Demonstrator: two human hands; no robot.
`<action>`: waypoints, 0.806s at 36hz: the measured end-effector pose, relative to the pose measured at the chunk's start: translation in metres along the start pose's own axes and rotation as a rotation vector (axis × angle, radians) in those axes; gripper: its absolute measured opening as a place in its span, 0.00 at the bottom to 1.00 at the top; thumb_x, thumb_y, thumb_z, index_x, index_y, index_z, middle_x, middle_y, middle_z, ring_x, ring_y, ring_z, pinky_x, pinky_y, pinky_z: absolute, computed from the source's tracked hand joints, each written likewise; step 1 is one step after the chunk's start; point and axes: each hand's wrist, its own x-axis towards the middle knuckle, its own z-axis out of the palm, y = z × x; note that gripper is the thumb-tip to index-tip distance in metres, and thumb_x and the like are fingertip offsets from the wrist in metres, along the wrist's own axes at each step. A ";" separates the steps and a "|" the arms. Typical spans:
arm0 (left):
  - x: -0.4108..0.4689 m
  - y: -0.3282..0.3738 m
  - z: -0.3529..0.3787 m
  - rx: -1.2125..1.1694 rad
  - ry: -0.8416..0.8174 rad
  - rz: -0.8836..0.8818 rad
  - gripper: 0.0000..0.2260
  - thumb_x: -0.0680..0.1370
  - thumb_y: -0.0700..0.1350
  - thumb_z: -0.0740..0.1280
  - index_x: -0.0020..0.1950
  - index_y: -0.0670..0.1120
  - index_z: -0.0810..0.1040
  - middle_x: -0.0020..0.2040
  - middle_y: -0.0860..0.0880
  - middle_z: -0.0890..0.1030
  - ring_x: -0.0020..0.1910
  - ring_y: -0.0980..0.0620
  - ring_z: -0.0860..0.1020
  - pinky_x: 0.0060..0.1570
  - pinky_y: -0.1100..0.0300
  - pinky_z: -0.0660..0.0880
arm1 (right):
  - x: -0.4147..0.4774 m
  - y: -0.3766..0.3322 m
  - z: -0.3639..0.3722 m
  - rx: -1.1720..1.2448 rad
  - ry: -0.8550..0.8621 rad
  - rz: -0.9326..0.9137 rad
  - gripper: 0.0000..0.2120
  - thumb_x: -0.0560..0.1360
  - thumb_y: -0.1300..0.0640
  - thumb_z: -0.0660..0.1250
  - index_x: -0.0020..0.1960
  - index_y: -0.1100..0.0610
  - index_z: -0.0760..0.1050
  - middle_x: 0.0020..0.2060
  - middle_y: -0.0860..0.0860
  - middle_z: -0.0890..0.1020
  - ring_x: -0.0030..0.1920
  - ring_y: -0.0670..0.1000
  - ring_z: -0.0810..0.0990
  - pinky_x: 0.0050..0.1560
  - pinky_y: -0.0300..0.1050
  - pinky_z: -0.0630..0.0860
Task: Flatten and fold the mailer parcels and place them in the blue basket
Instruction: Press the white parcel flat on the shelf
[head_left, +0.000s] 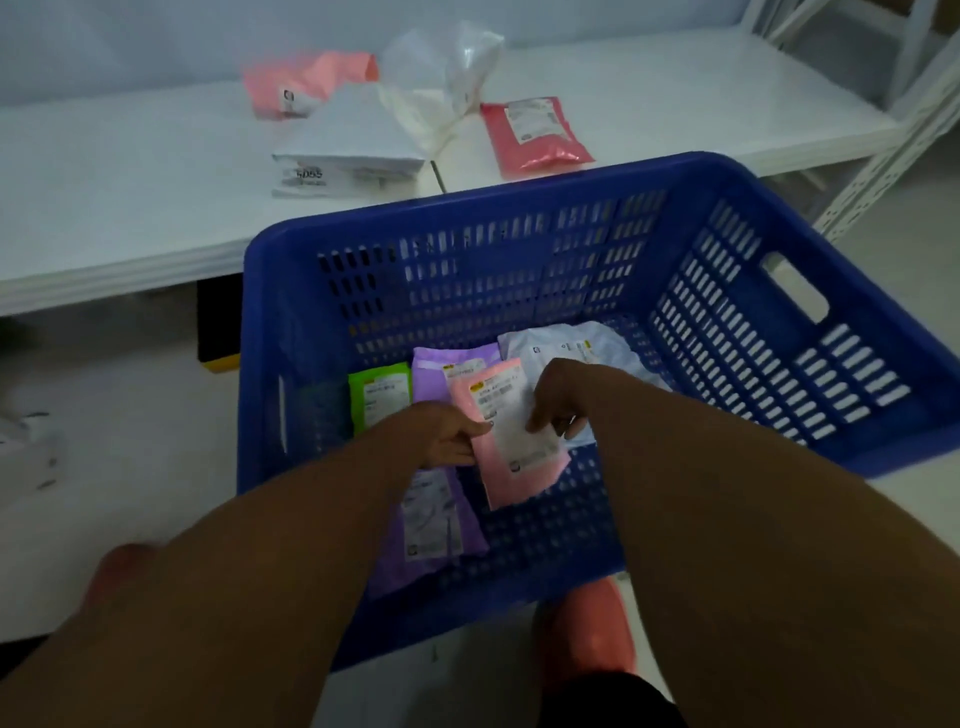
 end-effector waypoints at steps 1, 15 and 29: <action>0.005 -0.005 0.001 -0.011 -0.005 -0.019 0.19 0.79 0.37 0.69 0.69 0.38 0.72 0.58 0.43 0.80 0.67 0.44 0.75 0.59 0.52 0.74 | 0.000 -0.001 0.005 -0.017 0.015 0.015 0.25 0.59 0.49 0.84 0.46 0.62 0.78 0.46 0.60 0.84 0.51 0.63 0.83 0.56 0.62 0.79; 0.037 -0.045 0.014 0.167 0.035 -0.086 0.18 0.71 0.36 0.77 0.54 0.31 0.72 0.45 0.37 0.81 0.41 0.41 0.82 0.42 0.49 0.80 | 0.004 0.019 0.046 -0.238 -0.072 0.067 0.20 0.69 0.49 0.79 0.42 0.60 0.72 0.50 0.59 0.83 0.53 0.59 0.83 0.60 0.56 0.79; 0.050 -0.065 0.003 0.511 0.084 -0.130 0.12 0.80 0.45 0.68 0.42 0.37 0.78 0.39 0.39 0.82 0.35 0.43 0.80 0.39 0.53 0.79 | 0.008 0.012 0.056 -0.381 -0.153 0.109 0.11 0.74 0.52 0.74 0.43 0.58 0.76 0.49 0.56 0.81 0.58 0.57 0.81 0.60 0.50 0.76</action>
